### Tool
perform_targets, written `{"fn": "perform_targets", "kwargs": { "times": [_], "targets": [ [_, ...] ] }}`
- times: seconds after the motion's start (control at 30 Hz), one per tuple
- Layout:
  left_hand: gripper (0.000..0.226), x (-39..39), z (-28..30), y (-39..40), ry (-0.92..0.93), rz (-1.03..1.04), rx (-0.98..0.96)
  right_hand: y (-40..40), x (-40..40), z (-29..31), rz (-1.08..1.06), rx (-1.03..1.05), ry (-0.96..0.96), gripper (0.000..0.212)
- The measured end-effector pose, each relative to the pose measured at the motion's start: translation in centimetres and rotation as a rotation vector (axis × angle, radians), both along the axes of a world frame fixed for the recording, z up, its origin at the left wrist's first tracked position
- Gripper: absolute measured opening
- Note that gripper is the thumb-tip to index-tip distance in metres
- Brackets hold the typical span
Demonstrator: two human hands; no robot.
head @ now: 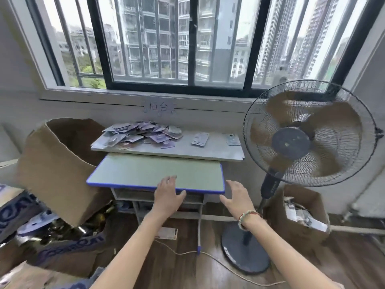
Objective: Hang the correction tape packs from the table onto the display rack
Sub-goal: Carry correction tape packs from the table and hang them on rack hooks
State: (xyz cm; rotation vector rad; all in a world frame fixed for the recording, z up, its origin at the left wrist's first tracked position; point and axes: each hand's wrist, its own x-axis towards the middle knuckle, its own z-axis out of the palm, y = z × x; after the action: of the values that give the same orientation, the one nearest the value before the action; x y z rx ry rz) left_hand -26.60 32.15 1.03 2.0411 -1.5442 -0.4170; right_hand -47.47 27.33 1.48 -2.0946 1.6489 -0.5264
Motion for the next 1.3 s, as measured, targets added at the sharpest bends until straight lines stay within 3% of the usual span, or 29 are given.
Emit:
{"fn": "perform_targets", "kwargs": {
  "times": [0.5, 1.07, 1.3],
  "targets": [
    [0.062, 9.0, -0.5, -26.1, -0.022, -0.105, -0.013, -23.7, 7.1, -0.2, -0.145, 0.029, 0.106, 0.057],
    [0.075, 6.2, -6.4, -46.4, -0.058, -0.221, 0.201, -44.4, 6.8, -7.4, -0.269, 0.120, 0.135, 0.058],
    [0.080, 4.5, -9.3, -51.2, -0.134, -0.238, 0.292, -50.2, 6.5, -10.3, -0.348, 0.175, 0.194, 0.058]
  ]
}}
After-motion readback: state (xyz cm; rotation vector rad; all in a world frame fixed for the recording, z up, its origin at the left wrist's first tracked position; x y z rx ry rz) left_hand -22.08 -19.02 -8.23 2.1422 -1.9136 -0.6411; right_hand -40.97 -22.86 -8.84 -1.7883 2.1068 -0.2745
